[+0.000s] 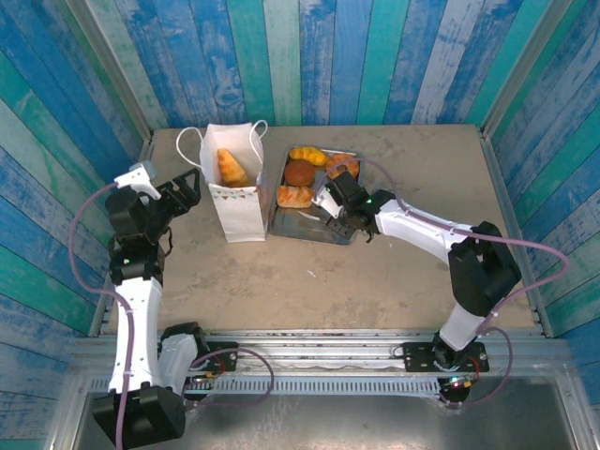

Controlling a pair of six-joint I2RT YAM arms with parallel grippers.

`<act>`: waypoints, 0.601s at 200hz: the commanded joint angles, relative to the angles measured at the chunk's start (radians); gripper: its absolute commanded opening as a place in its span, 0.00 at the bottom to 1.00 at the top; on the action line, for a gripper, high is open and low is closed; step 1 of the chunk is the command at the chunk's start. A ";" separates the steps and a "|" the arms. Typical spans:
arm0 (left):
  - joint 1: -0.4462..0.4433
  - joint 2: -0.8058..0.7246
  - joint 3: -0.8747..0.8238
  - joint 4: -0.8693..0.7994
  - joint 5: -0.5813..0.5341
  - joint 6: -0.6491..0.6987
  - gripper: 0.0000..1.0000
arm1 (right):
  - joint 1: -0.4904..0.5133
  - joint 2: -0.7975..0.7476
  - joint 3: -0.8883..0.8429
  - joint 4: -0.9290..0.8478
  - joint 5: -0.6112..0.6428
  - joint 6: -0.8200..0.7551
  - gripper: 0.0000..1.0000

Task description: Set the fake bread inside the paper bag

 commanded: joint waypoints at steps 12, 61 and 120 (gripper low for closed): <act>0.005 -0.004 0.030 -0.005 -0.012 0.007 0.94 | -0.008 0.009 0.035 -0.005 0.061 -0.016 0.61; 0.005 0.002 0.039 -0.015 -0.017 0.015 0.94 | -0.022 0.077 0.103 0.002 -0.058 -0.050 0.66; 0.004 0.021 0.047 -0.013 -0.010 0.012 0.94 | -0.050 0.163 0.165 0.016 -0.131 -0.061 0.64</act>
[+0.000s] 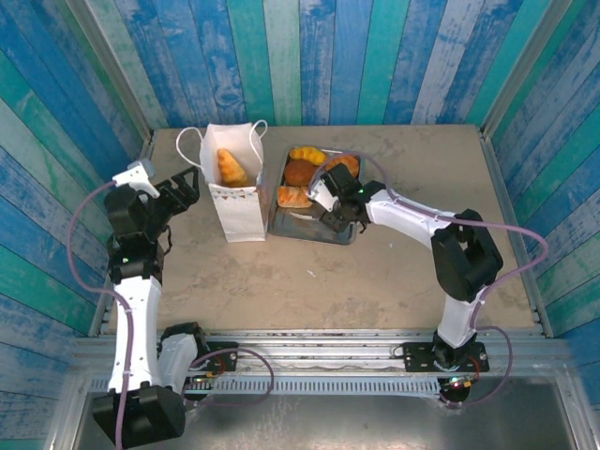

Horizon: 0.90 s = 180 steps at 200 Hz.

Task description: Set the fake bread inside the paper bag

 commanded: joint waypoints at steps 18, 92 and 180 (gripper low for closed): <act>0.003 0.012 0.027 -0.004 0.001 0.010 0.94 | -0.016 0.041 0.050 0.023 -0.059 -0.012 0.63; 0.003 0.013 0.031 -0.006 0.000 0.006 0.94 | -0.019 0.042 0.042 0.033 -0.060 0.001 0.52; 0.004 0.005 0.045 -0.008 0.012 -0.009 0.94 | -0.019 -0.172 -0.093 0.032 0.036 0.086 0.31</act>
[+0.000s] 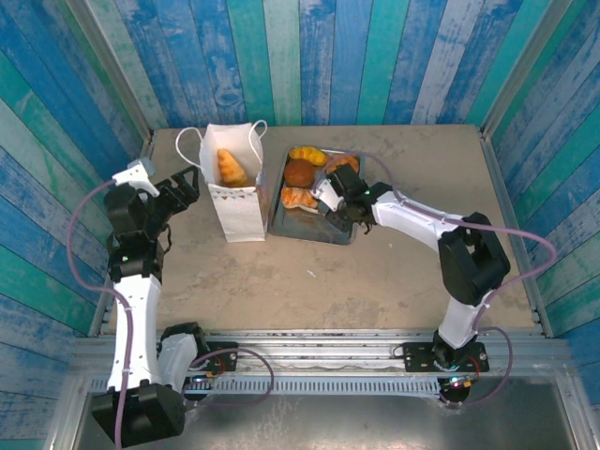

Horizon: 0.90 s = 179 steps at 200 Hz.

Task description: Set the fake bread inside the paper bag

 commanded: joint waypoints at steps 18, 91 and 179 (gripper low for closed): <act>0.004 0.003 0.040 -0.010 0.024 -0.012 0.94 | -0.002 -0.162 -0.049 -0.026 0.060 0.084 0.30; 0.004 0.097 0.073 -0.001 0.140 -0.084 0.99 | 0.019 -0.435 -0.024 -0.193 0.068 0.215 0.30; -0.016 0.254 0.102 0.104 0.238 -0.189 0.88 | 0.035 -0.678 0.073 -0.182 -0.144 0.350 0.29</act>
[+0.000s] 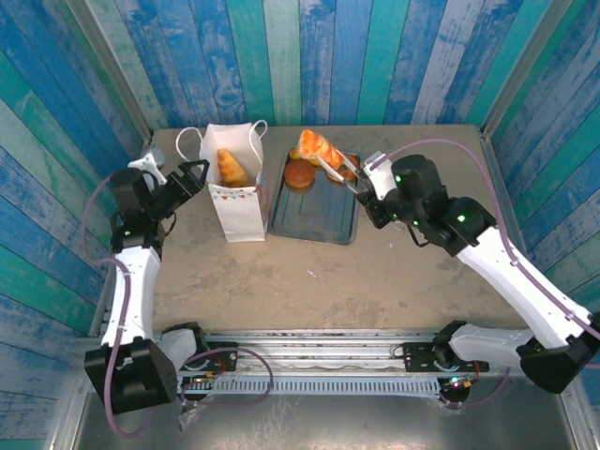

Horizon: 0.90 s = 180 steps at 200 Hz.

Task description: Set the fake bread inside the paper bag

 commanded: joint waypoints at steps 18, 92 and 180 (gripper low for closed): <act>-0.030 0.061 0.051 0.075 0.021 -0.045 0.85 | 0.015 -0.060 0.069 0.055 -0.132 0.089 0.28; -0.073 0.139 0.082 0.112 0.003 -0.065 0.63 | 0.172 0.065 0.199 0.207 -0.206 0.173 0.27; -0.080 0.146 0.073 0.124 -0.007 -0.063 0.43 | 0.239 0.355 0.362 0.323 -0.243 0.352 0.26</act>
